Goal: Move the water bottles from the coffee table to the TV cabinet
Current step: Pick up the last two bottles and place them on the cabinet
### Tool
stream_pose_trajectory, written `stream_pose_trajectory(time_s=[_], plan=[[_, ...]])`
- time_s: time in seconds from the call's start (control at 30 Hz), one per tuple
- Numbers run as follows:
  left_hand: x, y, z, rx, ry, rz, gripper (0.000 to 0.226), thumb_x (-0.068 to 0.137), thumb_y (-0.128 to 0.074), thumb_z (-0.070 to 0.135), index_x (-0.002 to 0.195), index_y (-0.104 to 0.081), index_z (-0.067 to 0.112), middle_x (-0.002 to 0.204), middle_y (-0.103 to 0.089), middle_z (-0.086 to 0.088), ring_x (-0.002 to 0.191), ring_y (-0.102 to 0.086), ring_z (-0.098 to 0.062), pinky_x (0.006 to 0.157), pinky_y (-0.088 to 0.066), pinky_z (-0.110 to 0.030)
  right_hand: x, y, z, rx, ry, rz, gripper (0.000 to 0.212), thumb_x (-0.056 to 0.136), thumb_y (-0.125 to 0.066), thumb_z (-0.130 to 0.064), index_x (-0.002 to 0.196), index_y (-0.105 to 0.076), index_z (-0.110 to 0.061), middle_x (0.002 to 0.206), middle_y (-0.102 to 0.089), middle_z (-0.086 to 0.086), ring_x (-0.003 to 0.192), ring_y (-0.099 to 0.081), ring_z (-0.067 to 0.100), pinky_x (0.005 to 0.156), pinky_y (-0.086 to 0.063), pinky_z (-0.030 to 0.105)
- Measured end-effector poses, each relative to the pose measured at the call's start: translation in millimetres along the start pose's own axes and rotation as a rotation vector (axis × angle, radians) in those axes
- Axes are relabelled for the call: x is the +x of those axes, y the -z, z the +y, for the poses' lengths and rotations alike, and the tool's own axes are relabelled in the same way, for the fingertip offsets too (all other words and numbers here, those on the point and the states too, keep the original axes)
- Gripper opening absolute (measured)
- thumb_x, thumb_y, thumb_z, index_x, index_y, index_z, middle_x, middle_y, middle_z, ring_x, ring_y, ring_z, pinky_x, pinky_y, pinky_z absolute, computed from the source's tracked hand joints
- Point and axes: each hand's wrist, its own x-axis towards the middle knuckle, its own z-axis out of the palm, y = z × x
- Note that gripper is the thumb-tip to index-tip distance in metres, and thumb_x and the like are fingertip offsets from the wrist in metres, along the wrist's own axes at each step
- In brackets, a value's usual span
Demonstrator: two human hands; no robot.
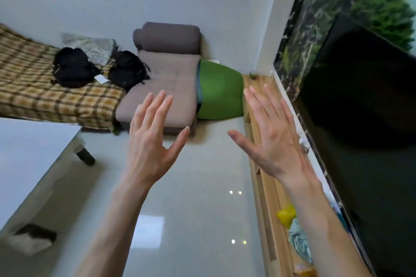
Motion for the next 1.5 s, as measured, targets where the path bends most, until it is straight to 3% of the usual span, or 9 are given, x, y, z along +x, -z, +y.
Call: stream_pose_trajectory(time_s=[0.07,0.23,0.4,0.57,0.77,1.0,1.33,1.5], plan=[[3,20,-36,0.059,0.034,0.028,0.072,0.099,-0.062,0.047,0.158,-0.041,0.011,0.168,-0.037,-0.005,0.161,-0.024,-0.026,0.128,-0.028,-0.050,29,-25,-29,0.039,0.058,0.003,0.086,0.095,-0.042,-0.072,0.161,-0.030,-0.020,0.169,-0.028,-0.005,0.161,-0.010,0.015,0.129,-0.014,0.050],[3,65,-111,0.179,0.145,0.122,0.072,0.100,-0.061,0.048,0.158,-0.040,0.012,0.168,-0.037,-0.005,0.162,-0.020,-0.024,0.131,-0.026,-0.044,93,-84,-97,0.167,0.177,-0.049,0.086,0.095,-0.039,-0.074,0.162,-0.027,-0.022,0.171,-0.024,-0.007,0.161,-0.005,0.012,0.130,-0.011,0.047],[4,95,-174,0.301,0.289,0.138,0.074,0.099,-0.053,0.055,0.160,-0.037,0.015,0.170,-0.034,-0.006,0.163,-0.017,-0.023,0.131,-0.024,-0.047,154,-144,-159,0.260,0.305,-0.071,0.084,0.096,-0.044,-0.072,0.162,-0.025,-0.024,0.172,-0.019,-0.006,0.161,-0.006,0.013,0.130,-0.011,0.048],[18,110,-241,0.405,0.388,0.155,0.075,0.098,-0.053,0.056,0.161,-0.035,0.019,0.171,-0.032,-0.005,0.163,-0.016,-0.022,0.132,-0.020,-0.044,220,-207,-214,0.350,0.415,-0.076,0.084,0.096,-0.043,-0.072,0.162,-0.026,-0.023,0.172,-0.020,-0.004,0.161,-0.007,0.014,0.129,-0.009,0.046],[59,116,-332,0.507,0.489,0.168,0.076,0.099,-0.053,0.057,0.163,-0.031,0.022,0.173,-0.027,0.000,0.164,-0.012,-0.018,0.134,-0.013,-0.038,312,-287,-267,0.448,0.527,-0.107,0.086,0.096,-0.040,-0.074,0.163,-0.025,-0.022,0.172,-0.019,-0.002,0.161,-0.007,0.015,0.128,-0.015,0.053],[109,128,-424,0.595,0.609,0.219,0.075,0.098,-0.054,0.054,0.161,-0.035,0.017,0.170,-0.033,-0.003,0.163,-0.016,-0.019,0.133,-0.019,-0.045,411,-369,-323,0.575,0.618,-0.155,0.086,0.095,-0.043,-0.074,0.162,-0.025,-0.023,0.172,-0.021,-0.004,0.161,-0.006,0.013,0.129,-0.013,0.052],[112,162,-521,0.684,0.793,0.289,0.074,0.097,-0.060,0.048,0.159,-0.040,0.013,0.168,-0.037,-0.004,0.162,-0.022,-0.023,0.130,-0.025,-0.049,484,-452,-428,0.651,0.782,-0.254,0.085,0.096,-0.046,-0.072,0.163,-0.025,-0.023,0.172,-0.021,-0.004,0.161,-0.006,0.014,0.130,-0.011,0.050],[87,182,-567,0.718,0.882,0.311,0.073,0.097,-0.060,0.049,0.158,-0.040,0.015,0.168,-0.037,-0.004,0.162,-0.021,-0.022,0.132,-0.020,-0.043,497,-497,-482,0.715,0.801,-0.285,0.082,0.097,-0.050,-0.068,0.161,-0.029,-0.021,0.170,-0.026,-0.003,0.160,-0.011,0.014,0.128,-0.017,0.054]])
